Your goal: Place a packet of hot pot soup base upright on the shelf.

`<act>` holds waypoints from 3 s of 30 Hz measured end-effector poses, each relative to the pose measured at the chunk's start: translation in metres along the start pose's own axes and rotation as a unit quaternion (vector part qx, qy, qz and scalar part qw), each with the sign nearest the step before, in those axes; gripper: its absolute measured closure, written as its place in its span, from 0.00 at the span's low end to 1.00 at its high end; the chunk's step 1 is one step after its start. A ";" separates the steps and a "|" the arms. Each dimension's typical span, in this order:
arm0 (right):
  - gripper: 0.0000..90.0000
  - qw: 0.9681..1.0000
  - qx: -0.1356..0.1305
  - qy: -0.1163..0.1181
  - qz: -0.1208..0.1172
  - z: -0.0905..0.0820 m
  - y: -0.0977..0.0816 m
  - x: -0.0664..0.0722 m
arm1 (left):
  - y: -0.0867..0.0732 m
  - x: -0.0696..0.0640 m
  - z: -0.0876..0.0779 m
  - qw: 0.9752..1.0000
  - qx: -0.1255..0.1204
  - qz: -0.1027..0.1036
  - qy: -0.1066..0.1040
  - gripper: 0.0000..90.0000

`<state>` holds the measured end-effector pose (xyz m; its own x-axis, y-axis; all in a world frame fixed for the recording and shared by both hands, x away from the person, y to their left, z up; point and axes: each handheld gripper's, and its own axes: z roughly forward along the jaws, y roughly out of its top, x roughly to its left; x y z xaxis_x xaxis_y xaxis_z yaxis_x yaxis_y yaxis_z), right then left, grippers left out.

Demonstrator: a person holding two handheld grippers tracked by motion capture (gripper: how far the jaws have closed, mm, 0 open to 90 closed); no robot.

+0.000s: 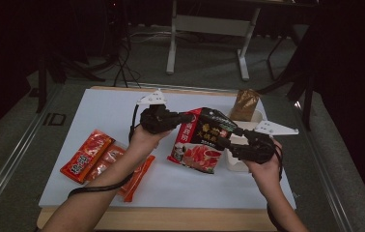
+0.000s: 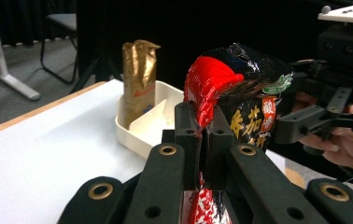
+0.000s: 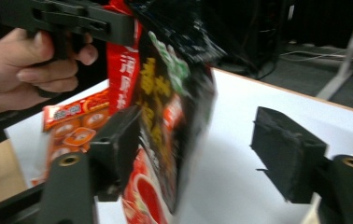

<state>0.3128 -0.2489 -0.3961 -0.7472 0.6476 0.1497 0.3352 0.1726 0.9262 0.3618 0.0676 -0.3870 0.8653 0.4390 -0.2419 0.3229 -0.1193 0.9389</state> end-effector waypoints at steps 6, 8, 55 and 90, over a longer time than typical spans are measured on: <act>0.61 1.000 -0.003 0.012 -0.007 0.003 0.008 0.003 | 0.000 -0.001 0.000 1.000 -0.022 -0.011 -0.019 0.97; 0.70 1.000 -0.002 0.027 -0.008 0.004 0.010 0.003 | 0.001 -0.001 0.001 0.999 -0.027 -0.013 -0.021 0.97; 0.87 0.998 -0.061 -0.023 0.016 -0.035 0.063 -0.038 | -0.033 -0.004 -0.052 1.000 -0.002 -0.007 0.009 0.02; 0.86 0.993 -0.078 -0.086 0.034 -0.039 0.046 -0.151 | -0.138 -0.038 -0.108 0.998 0.005 -0.023 0.058 0.02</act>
<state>0.4187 -0.3671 -0.3624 -0.6128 0.7728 0.1652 0.2786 0.0156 0.9603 0.2435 0.1634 -0.4813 0.7990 0.5448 -0.2546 0.3665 -0.1054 0.9244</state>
